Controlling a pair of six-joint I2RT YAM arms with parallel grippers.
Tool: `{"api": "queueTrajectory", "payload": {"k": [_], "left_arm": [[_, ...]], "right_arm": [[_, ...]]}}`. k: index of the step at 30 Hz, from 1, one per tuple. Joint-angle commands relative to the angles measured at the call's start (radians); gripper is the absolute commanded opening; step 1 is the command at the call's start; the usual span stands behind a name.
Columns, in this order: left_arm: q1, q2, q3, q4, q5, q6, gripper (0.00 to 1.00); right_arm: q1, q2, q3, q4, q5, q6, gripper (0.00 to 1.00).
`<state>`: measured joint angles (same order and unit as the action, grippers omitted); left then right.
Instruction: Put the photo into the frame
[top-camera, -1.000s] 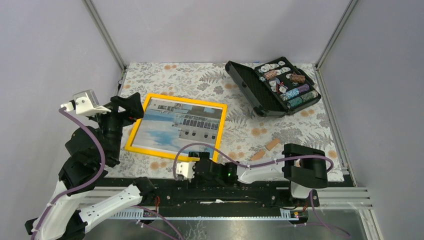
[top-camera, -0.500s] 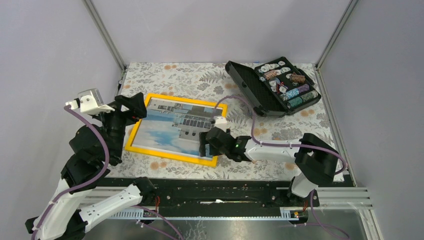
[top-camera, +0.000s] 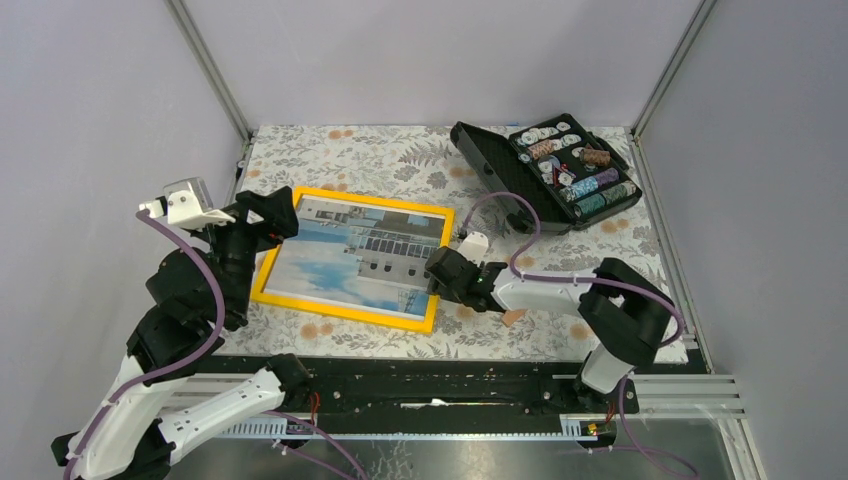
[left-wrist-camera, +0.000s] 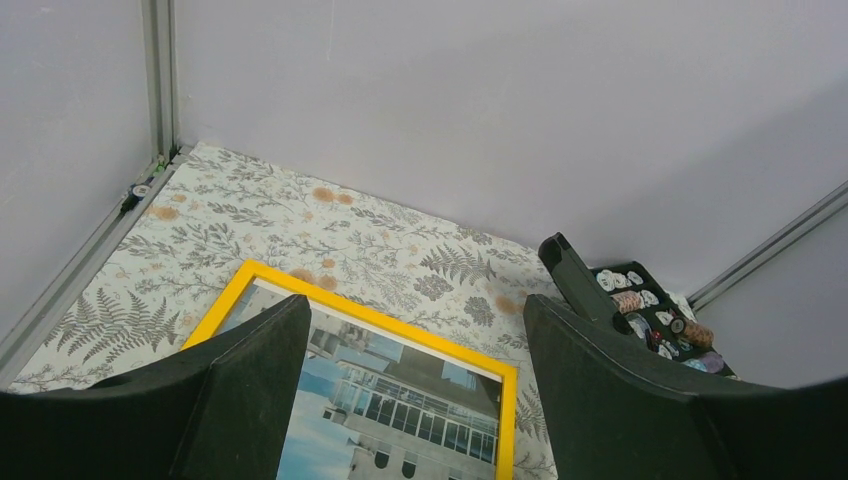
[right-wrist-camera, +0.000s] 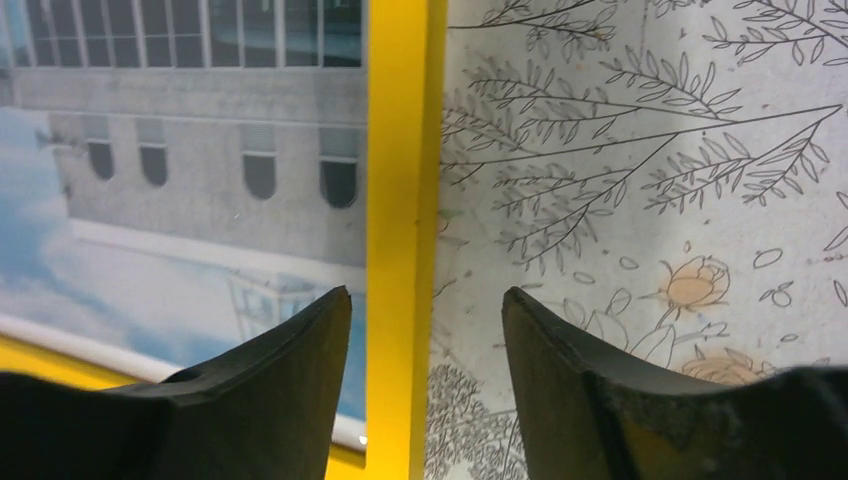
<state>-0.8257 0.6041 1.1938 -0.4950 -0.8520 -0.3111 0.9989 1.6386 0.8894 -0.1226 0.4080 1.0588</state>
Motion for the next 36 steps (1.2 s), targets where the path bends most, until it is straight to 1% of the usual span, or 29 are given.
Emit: {"api": "queueTrajectory", "payload": {"k": [1, 8, 16, 18, 21, 24, 27, 29, 33, 36], "left_arm": [[-0.001, 0.005, 0.006, 0.035, 0.009, 0.002, 0.83], [-0.001, 0.011, 0.005, 0.035, 0.006, 0.004, 0.84], [-0.001, 0.021, 0.004, 0.041, 0.011, 0.003, 0.84], [-0.001, 0.024, 0.007, 0.04, 0.015, 0.003, 0.84], [-0.001, 0.022, 0.009, 0.038, 0.018, 0.0, 0.84], [0.0, 0.02, 0.012, 0.033, 0.018, -0.004, 0.84], [-0.001, 0.022, 0.012, 0.032, 0.02, -0.009, 0.84], [-0.001, 0.025, 0.012, 0.032, 0.023, -0.012, 0.84], [-0.001, 0.037, 0.016, 0.032, 0.031, -0.015, 0.84], [0.0, 0.041, 0.018, 0.034, 0.035, -0.016, 0.84]], "right_arm": [[-0.016, 0.052, 0.015, 0.03, 0.078, -0.008, 0.61], [-0.017, 0.115, 0.035, 0.061, 0.06, -0.095, 0.56], [-0.017, 0.141, 0.041, 0.106, 0.023, -0.158, 0.56], [-0.017, 0.138, 0.042, 0.113, 0.002, -0.192, 0.5], [-0.017, 0.123, 0.011, 0.189, -0.046, -0.25, 0.4], [-0.017, 0.111, -0.013, 0.219, -0.079, -0.305, 0.3], [-0.017, 0.106, -0.033, 0.246, -0.118, -0.352, 0.23], [-0.017, 0.103, -0.043, 0.259, -0.124, -0.369, 0.2], [-0.017, 0.109, -0.029, 0.256, -0.104, -0.381, 0.2], [-0.016, 0.131, 0.005, 0.259, -0.138, -0.364, 0.19]]}}
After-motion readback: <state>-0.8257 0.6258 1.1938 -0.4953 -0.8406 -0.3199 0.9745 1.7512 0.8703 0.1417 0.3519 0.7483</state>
